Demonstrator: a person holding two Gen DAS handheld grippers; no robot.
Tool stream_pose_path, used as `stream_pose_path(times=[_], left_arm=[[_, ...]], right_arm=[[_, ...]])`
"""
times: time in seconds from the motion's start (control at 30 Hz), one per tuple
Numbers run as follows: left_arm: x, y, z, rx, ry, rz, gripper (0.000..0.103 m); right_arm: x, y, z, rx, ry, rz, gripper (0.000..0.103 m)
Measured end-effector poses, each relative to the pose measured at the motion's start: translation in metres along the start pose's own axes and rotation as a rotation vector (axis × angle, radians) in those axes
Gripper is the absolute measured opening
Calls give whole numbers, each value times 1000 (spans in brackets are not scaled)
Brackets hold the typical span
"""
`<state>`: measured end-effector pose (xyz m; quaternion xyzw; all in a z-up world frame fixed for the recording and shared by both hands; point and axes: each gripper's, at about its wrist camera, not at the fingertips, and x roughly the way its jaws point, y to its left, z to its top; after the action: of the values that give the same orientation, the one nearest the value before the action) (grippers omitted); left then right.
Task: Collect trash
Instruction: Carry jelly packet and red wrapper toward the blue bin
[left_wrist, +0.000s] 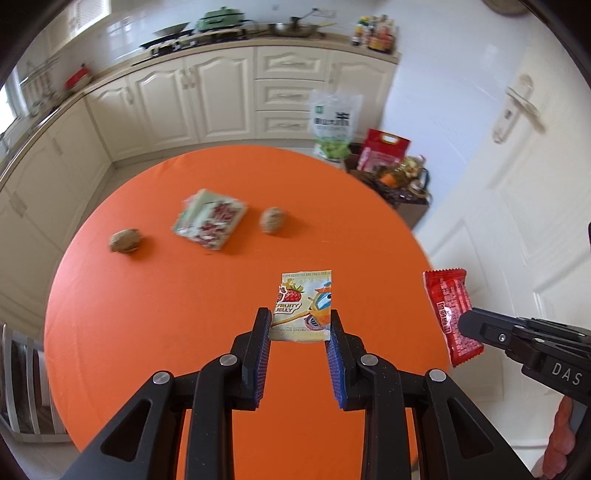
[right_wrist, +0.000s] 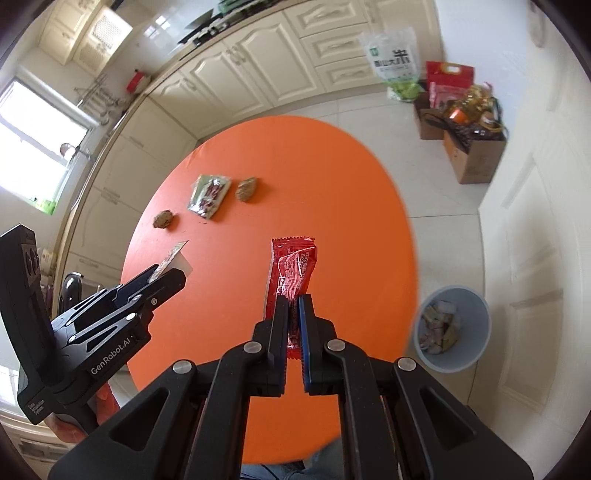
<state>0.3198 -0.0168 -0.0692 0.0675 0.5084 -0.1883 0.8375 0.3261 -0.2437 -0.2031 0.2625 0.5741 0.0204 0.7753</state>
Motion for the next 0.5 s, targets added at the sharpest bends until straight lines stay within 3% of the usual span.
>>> stream_pose_path(times=[0.2, 0.5], left_arm=[[1, -67, 0, 121, 1, -51, 24], [38, -152, 1, 243, 64, -122, 24]], right_arm=[[-44, -61, -19, 91, -57, -44, 5], [-79, -148, -47, 237, -90, -114, 5]])
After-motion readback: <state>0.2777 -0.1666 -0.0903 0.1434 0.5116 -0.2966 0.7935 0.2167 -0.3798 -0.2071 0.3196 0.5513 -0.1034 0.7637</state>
